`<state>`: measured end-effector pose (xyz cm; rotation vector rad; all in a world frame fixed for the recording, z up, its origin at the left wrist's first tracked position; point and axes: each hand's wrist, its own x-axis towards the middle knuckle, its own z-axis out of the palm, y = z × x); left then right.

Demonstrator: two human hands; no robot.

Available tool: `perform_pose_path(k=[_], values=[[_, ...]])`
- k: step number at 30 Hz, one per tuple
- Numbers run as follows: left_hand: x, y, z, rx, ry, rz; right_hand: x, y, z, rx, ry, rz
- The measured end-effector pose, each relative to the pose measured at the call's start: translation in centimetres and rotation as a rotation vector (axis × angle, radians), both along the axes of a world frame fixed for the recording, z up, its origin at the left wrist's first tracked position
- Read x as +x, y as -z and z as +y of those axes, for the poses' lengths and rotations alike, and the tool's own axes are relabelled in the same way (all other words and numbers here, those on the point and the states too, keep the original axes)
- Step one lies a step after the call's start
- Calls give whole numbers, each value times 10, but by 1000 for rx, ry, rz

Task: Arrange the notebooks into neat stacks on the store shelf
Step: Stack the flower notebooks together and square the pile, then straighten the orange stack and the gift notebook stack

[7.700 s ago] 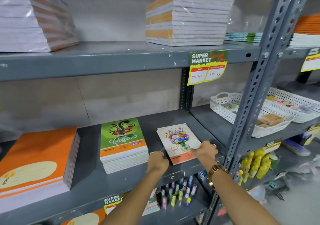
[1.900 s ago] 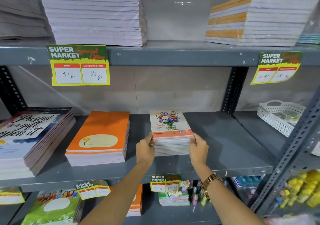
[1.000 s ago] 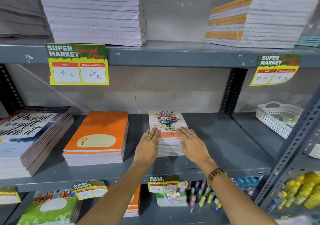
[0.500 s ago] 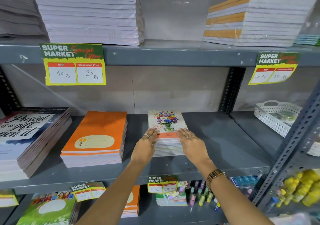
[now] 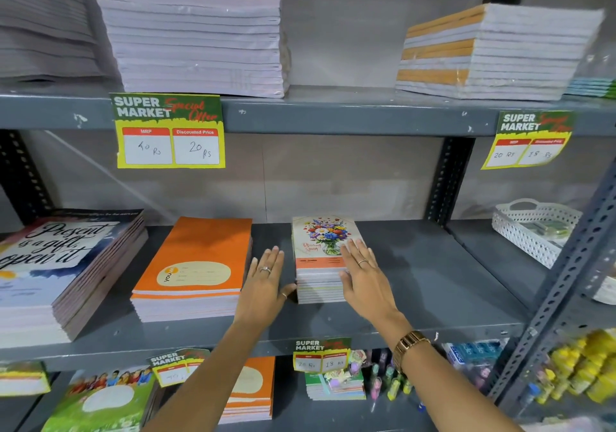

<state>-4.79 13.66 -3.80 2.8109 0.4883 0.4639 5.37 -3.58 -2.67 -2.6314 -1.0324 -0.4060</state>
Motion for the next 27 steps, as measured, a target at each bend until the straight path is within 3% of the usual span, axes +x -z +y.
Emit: perform_pose_path(k=[4,8,20,27], values=[[-22,-3,21,79,-66,-23,-22,-4,22,-48,-12,-65],[-53,-4,50,86,-104,72,-49,-5,52,-79,-42,-70],[-126,-2,134,207,-58,252,-112,4,146,-127,-228,75],[-128,-1,154,201,-25,251,-123,6,177,-208,-208,127]])
